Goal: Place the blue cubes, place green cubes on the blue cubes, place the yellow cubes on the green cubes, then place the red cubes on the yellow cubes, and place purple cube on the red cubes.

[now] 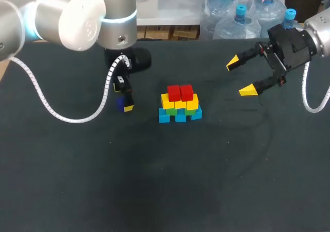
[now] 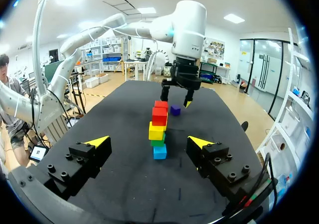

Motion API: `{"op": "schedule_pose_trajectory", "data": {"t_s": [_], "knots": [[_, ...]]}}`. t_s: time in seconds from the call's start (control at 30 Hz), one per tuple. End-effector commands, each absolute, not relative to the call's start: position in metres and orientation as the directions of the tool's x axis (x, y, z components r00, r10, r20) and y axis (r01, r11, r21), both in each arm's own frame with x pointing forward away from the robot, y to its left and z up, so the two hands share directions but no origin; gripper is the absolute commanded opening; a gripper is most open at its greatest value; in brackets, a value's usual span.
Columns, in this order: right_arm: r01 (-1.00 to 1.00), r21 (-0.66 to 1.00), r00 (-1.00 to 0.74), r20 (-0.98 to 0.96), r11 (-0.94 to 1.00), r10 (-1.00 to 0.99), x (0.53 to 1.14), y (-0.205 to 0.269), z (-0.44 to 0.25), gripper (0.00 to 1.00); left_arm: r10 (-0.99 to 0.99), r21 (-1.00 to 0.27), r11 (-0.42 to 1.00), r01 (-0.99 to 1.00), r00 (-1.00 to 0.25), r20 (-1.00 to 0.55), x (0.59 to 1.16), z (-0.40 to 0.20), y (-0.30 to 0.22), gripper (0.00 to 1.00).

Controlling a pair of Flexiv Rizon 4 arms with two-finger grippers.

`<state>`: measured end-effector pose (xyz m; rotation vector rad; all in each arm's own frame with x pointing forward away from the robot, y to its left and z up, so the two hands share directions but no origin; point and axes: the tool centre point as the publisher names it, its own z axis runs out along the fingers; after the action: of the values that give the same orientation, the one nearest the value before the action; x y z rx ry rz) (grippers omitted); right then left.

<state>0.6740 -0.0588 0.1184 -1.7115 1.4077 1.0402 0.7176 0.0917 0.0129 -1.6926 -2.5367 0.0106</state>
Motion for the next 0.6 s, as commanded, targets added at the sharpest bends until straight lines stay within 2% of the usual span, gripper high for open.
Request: {"op": "schedule_pose_trajectory", "data": {"t_s": [0.03,0.6], "knots": [[-0.983,-0.016,0.097,-0.893,-0.184,-0.439,0.6741,-0.0585,0.118,1.0,0.921,-0.05,0.387,0.921,-0.384,0.063,0.7119,0.0107,0.0942,1.0],[-0.983,-0.016,0.097,-0.893,-0.184,-0.439,0.6741,-0.0585,0.118,1.0,0.918,-0.059,0.396,0.916,-0.393,0.049,0.7083,0.0012,0.0912,1.0]]}}
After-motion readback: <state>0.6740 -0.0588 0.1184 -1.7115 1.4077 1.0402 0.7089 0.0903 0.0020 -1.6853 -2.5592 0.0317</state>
